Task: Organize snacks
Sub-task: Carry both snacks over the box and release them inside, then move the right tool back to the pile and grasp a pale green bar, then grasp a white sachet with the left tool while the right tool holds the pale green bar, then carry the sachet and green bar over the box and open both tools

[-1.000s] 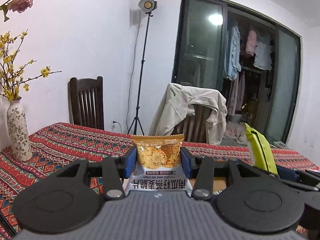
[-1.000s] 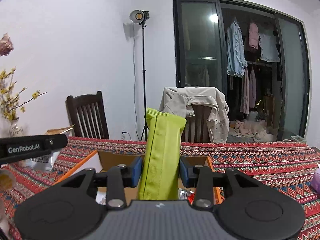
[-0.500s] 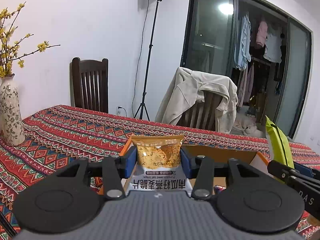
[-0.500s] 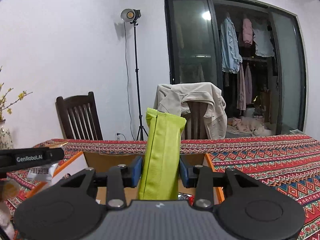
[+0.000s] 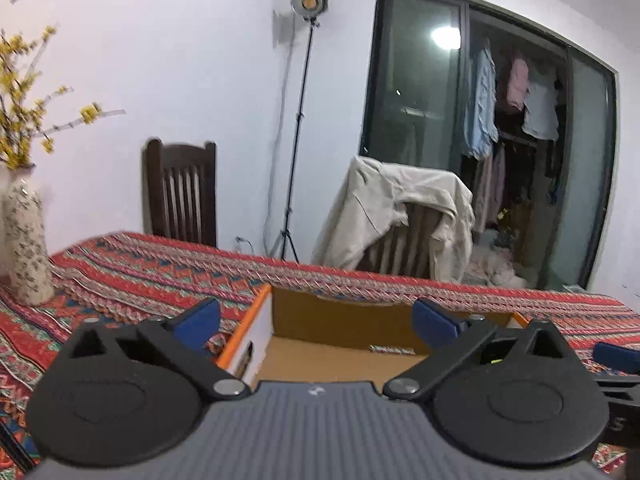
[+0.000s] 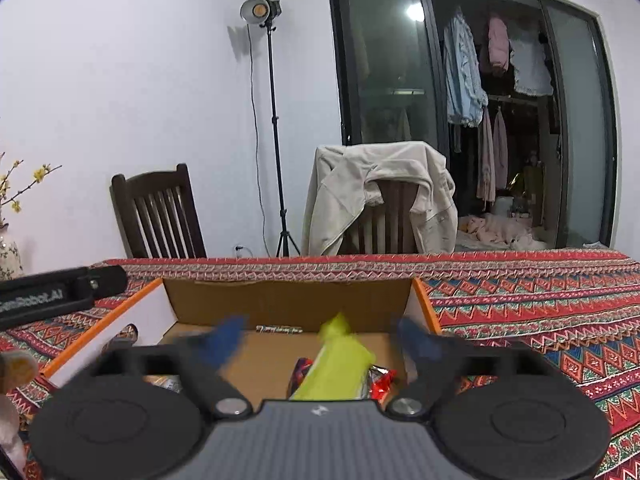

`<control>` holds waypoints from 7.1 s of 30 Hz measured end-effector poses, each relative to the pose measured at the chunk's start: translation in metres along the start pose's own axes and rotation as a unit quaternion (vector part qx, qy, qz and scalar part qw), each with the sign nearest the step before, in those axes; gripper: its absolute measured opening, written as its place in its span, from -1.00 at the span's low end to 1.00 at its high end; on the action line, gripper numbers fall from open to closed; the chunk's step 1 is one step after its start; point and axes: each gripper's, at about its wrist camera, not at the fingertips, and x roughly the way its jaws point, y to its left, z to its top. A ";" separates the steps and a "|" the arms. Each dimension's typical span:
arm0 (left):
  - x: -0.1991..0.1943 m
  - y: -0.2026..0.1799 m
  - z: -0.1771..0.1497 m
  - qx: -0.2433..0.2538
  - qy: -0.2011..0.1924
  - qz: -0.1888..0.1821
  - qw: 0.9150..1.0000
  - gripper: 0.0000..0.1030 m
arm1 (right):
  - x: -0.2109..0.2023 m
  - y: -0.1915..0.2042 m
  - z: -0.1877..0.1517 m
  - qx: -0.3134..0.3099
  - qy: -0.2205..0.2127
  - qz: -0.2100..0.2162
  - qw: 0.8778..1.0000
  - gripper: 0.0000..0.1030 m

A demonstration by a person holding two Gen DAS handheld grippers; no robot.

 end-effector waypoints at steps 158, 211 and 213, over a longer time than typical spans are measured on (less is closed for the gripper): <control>-0.123 0.013 -0.110 0.063 0.174 -0.015 0.983 -0.11 | -0.161 0.001 -0.102 0.012 0.075 0.036 0.996 -0.26; -0.016 -0.031 0.033 0.038 0.029 -0.027 0.998 -0.12 | -0.040 0.008 0.031 0.001 -0.005 0.016 1.000 -0.27; -0.003 -0.030 0.031 0.033 0.032 -0.021 0.999 -0.12 | -0.028 0.005 0.026 0.009 -0.001 0.014 1.000 -0.27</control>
